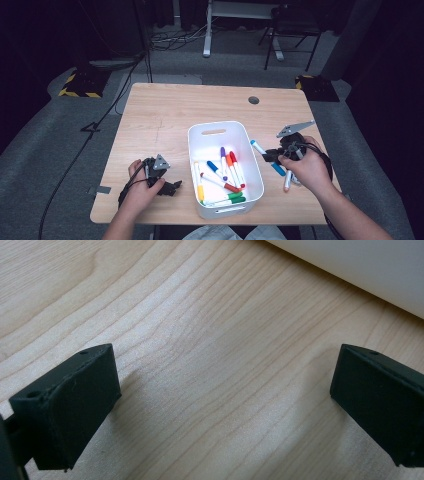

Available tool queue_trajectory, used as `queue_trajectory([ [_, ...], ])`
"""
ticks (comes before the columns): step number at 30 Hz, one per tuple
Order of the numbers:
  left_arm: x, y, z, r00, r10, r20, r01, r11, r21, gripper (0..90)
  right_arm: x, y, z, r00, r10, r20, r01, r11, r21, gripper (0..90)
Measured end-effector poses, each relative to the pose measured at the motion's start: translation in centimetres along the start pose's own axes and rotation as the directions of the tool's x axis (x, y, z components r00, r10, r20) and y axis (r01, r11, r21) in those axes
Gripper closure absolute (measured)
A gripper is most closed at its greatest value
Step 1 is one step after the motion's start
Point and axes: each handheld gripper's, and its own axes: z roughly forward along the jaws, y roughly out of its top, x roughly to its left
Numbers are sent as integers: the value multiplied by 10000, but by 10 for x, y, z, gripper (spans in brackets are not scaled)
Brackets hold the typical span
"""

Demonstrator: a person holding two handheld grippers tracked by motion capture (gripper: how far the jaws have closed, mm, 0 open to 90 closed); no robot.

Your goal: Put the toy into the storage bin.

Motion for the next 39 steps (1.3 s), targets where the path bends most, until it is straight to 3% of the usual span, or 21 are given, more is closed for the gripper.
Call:
queue_trajectory([
  [9, 0, 0, 0, 10000, -4, 6, 4, 10000, 2, 0, 22, 11, -19, 9986, -466, -244, 461, 9987, -198, 768],
  [13, 0, 0, 0, 10000, -6, 5, 6, 10000, 0, 0, 36, 16, -20, 9954, -728, -615, 713, 9971, -257, 768],
  [18, 0, 0, 0, 10000, -4, 13, 4, 10000, 3, 0, 52, 25, -17, 9871, -1270, -971, 1249, 9918, -278, 768],
  [24, 0, 0, 1, 9999, -95, 91, 95, 10000, 25, 0, 70, 32, -14, 9819, -1539, -1107, 1536, 9881, -110, 767],
  [28, 0, 0, 1, 9999, -96, 92, 96, 10000, 21, 0, 80, 35, -8, 9729, -1886, -1341, 1881, 9820, -163, 768],
  [39, 1, 1, 1, 10000, 59, 3, -59, 10000, 18, 0, 96, 35, 8, 9577, -2308, -1716, 2396, 9703, 320, 768],
])
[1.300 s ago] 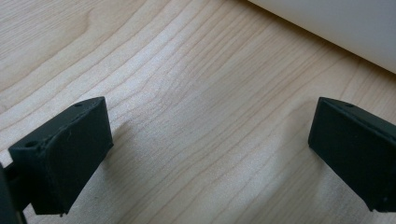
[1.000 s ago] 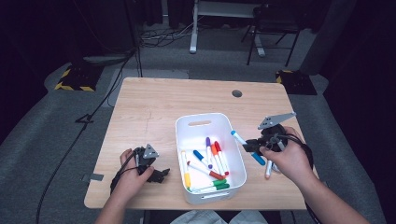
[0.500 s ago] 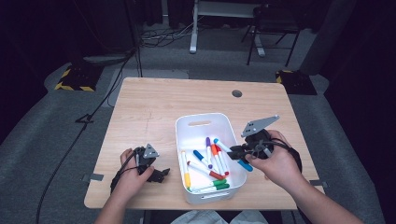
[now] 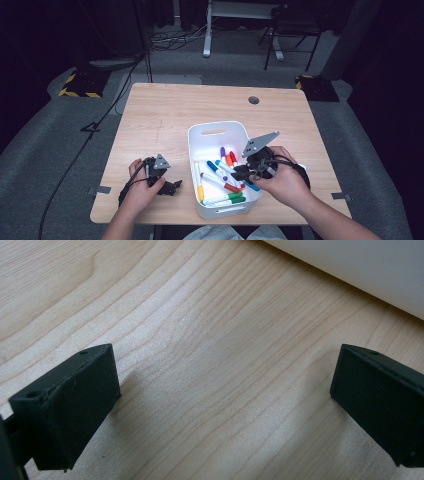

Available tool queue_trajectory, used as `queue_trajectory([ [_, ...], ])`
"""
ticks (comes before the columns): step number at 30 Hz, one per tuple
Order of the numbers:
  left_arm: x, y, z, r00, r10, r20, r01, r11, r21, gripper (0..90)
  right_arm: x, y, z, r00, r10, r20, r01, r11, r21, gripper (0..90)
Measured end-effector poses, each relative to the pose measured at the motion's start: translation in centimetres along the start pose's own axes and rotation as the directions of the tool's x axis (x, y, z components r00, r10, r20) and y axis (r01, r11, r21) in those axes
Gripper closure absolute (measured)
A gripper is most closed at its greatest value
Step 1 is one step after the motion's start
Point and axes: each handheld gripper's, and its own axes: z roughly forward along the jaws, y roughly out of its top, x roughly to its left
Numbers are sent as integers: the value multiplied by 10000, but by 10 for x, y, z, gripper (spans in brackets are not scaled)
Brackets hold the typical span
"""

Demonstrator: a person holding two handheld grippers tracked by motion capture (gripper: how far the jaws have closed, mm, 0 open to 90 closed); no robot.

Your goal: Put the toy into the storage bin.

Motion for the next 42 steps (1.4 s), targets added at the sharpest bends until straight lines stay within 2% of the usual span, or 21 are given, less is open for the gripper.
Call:
queue_trajectory([
  [3, 0, 0, 0, 10000, -9, 13, 9, 10000, -2, 0, 0, -3, 6, 9999, 29, -144, -27, 9999, 138, 768],
  [8, 0, 0, 0, 10000, -11, 13, 11, 10000, -2, 0, -2, -6, 13, 9991, -386, -196, 391, 9989, 261, 768],
  [9, 0, 0, 0, 10000, -9, 12, 9, 10000, -1, 0, -1, -6, 13, 9993, -302, -226, 311, 9987, 391, 768],
  [10, 0, 0, 0, 10000, -8, 14, 8, 10000, 0, 0, -2, -7, 15, 9987, -450, -220, 458, 9983, 371, 768],
  [13, 0, 0, 0, 10000, -4, 12, 4, 10000, 2, 0, -2, -7, 18, 9984, -497, -262, 510, 9973, 530, 768],
  [18, 0, 0, 0, 10000, -7, 14, 7, 10000, 0, 0, -2, -8, 27, 9980, -454, -451, 490, 9953, 832, 768],
  [29, 0, 0, 0, 10000, -10, 16, 10, 10000, -2, 0, -7, -10, 46, 9981, -273, -559, 358, 9870, 1566, 768],
  [42, 0, 0, 0, 10000, -7, 15, 7, 10000, 0, 0, -6, -14, 63, 9971, -170, -747, 316, 9795, 1988, 767],
])
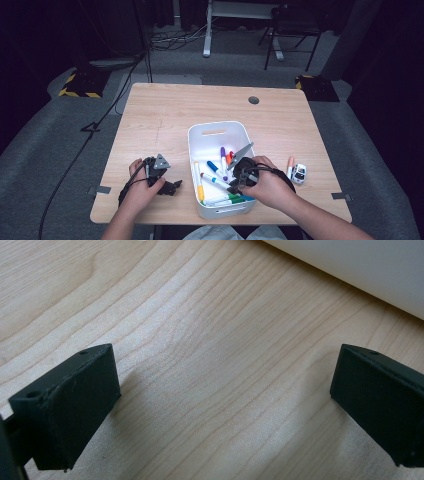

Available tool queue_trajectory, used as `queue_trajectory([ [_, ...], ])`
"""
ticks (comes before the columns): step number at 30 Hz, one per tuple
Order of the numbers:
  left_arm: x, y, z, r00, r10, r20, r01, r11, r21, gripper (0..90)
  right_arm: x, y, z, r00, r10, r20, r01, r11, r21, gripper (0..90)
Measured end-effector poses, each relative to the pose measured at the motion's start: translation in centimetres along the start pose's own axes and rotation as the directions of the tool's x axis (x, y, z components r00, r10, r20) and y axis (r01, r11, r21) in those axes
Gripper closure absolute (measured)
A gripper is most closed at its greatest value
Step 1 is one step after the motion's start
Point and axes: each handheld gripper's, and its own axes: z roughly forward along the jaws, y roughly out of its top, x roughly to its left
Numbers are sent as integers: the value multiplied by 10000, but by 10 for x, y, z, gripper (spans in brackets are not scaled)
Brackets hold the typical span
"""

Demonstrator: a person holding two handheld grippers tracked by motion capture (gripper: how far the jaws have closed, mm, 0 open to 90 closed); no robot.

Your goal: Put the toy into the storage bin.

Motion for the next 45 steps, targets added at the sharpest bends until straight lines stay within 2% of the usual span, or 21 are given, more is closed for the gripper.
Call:
queue_trajectory([
  [2, 0, 0, 0, 10000, -10, 0, 10, 10000, -1, 0, -1, 0, 3, 9999, 33, -101, -33, 10000, 54, 749],
  [3, 0, 0, 0, 10000, -2, 3, 2, 10000, 1, 0, -1, -1, 3, 9999, 79, -83, -79, 10000, -50, 668],
  [5, 0, 0, 0, 10000, 2, 1, -2, 10000, 3, 0, -2, 0, -2, 9993, 335, -157, -344, 9974, -627, 590],
  [10, 0, 0, 0, 10000, -1, 4, 1, 10000, 1, 0, -6, -1, -29, 9982, 592, -108, -602, 9816, -1811, 520],
  [13, 0, 0, 0, 10000, -2, 2, 2, 10000, -1, 0, -7, -6, -46, 9942, 1077, 64, -1039, 9719, -2114, 510],
  [16, 0, 0, 0, 10000, -21, -2, 21, 10000, -11, 0, -11, -14, -62, 9921, 1231, 256, -1128, 9614, -2510, 502],
  [19, 0, 0, 1, 10000, 14, 1, -14, 10000, -48, 0, -16, -23, -78, 9869, 1555, 426, -1356, 9433, -3030, 491],
  [21, 0, 1, 1, 10000, -13, -7, 13, 10000, -30, 0, -19, -28, -85, 9822, 1815, 477, -1576, 9356, -3158, 491],
  [22, -1, 0, 1, 9998, -176, 109, 176, 9998, 13, 0, -22, -31, -88, 9802, 1907, 526, -1631, 9297, -3304, 491],
  [26, -1, 0, 1, 9998, -144, 103, 144, 9999, 14, 0, -32, -45, -99, 9706, 2274, 795, -1856, 9163, -3550, 494],
  [29, -1, 0, 1, 9998, -143, 101, 143, 9999, 13, 0, -43, -56, -106, 9573, 2590, 1286, -1993, 9131, -3556, 497],
  [32, -1, 0, 1, 9998, -142, 100, 142, 9999, 14, 0, -54, -69, -108, 9411, 3040, 1478, -2359, 9039, -3569, 497],
  [33, -1, 0, 1, 9998, -144, 100, 144, 9999, 10, 0, -59, -75, -107, 9326, 3249, 1575, -2536, 9000, -3546, 497],
  [34, -1, 0, 1, 9998, -145, 100, 144, 9999, 12, 0, -62, -79, -107, 9275, 3344, 1671, -2615, 8998, -3494, 497],
  [35, -1, 0, 1, 9999, -141, 100, 141, 9999, 11, 0, -65, -83, -106, 9184, 3542, 1764, -2789, 8956, -3465, 496],
  [36, -1, 0, 1, 9998, -144, 98, 144, 9999, 12, 0, -70, -88, -104, 9135, 3594, 1909, -2816, 8969, -3411, 495],
  [37, -1, 0, 1, 9998, -147, 102, 147, 9999, 12, 0, -74, -92, -103, 9023, 3855, 1932, -3070, 8889, -3400, 495],
  [39, -1, 0, 1, 9998, -170, 100, 170, 9999, 9, 0, -84, -102, -98, 8838, 4140, 2180, -3353, 8853, -3222, 494],
  [40, -1, 0, 1, 9998, -144, 102, 144, 9999, 12, 0, -87, -106, -97, 8779, 4215, 2272, -3427, 8845, -3167, 494],
  [42, -1, 0, 1, 9998, -148, 104, 147, 9999, 13, 0, -97, -116, -90, 8586, 4603, 2255, -3866, 8704, -3049, 493],
  [45, -1, 0, 1, 9998, -147, 103, 147, 9999, 13, 0, -107, -129, -79, 8400, 4935, 2255, -4279, 8581, -2840, 493],
])
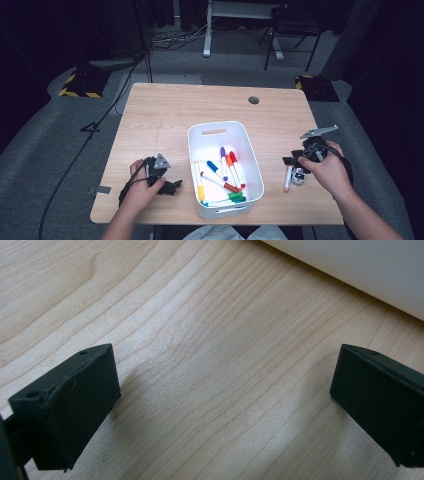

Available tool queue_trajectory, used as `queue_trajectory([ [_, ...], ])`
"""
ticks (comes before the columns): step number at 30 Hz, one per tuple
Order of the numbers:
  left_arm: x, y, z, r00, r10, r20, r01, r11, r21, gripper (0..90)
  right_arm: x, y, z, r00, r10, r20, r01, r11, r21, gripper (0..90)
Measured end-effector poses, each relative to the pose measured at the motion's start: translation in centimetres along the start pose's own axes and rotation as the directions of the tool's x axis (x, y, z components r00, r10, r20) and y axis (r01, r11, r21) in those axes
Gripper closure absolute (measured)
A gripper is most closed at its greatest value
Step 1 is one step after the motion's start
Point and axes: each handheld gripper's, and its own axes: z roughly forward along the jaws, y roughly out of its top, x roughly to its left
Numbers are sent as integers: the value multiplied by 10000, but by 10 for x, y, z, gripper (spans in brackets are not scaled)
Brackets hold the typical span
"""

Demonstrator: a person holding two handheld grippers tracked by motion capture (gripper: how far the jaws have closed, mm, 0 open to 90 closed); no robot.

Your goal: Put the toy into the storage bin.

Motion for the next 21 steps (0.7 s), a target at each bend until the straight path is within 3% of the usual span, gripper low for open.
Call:
queue_trajectory([
  [8, 0, 0, 0, 10000, 6, 0, -6, 10000, 1, 0, -21, -18, 32, 9983, 396, 418, -424, 9969, 665, 483],
  [15, 0, 0, 0, 10000, 2, -1, -2, 10000, -1, 0, -35, -19, 56, 9944, 678, 817, -772, 9900, 1183, 458],
  [21, 0, 0, 0, 10000, 2, 1, -2, 10000, 0, 0, -40, -18, 67, 9901, 926, 1054, -1065, 9850, 1355, 449],
])
